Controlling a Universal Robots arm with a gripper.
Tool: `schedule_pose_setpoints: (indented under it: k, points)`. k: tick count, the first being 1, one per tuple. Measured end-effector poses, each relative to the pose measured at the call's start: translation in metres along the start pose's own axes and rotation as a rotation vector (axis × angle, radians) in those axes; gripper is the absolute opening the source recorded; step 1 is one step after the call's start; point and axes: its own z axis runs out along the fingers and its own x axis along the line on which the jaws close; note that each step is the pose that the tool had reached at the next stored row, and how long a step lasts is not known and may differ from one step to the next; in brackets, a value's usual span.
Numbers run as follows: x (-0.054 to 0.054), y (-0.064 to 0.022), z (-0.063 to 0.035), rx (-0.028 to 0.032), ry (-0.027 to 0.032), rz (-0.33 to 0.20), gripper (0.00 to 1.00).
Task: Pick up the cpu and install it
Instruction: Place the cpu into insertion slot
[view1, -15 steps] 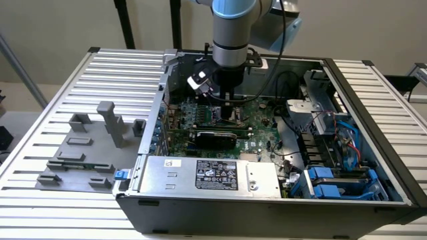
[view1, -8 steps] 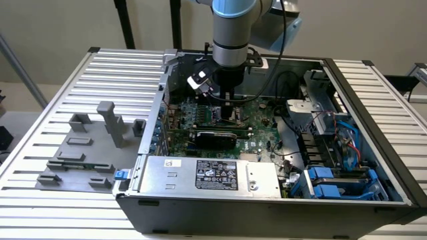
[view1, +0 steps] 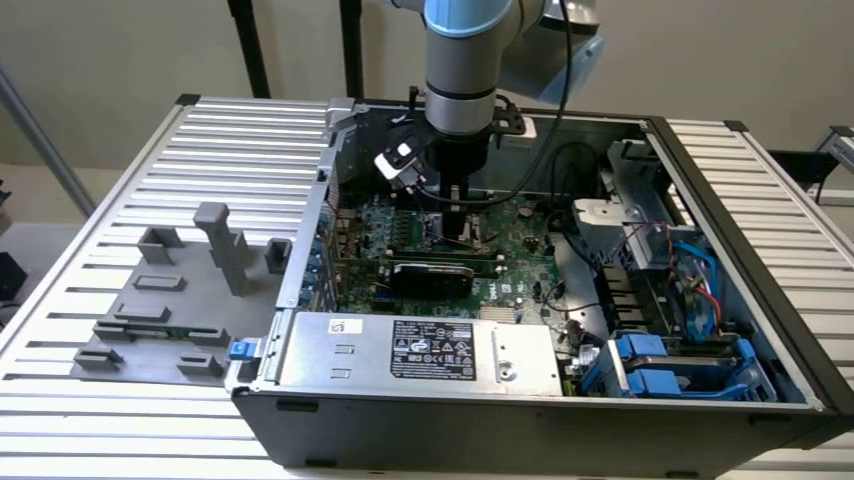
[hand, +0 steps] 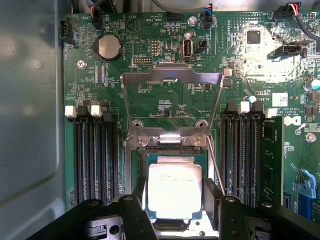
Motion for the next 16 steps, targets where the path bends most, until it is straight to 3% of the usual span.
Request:
schedule_pose_setpoints:
  k: [4, 12, 16]
  points:
    - [0.0011, -0.0001, 0.0010, -0.0041, 0.0000, 0.000, 0.54]
    - [0.0037, -0.0007, 0.0028, -0.0205, 0.0006, -0.003, 0.54]
    - [0.0037, -0.0017, 0.0031, -0.0216, 0.0004, -0.005, 0.54]
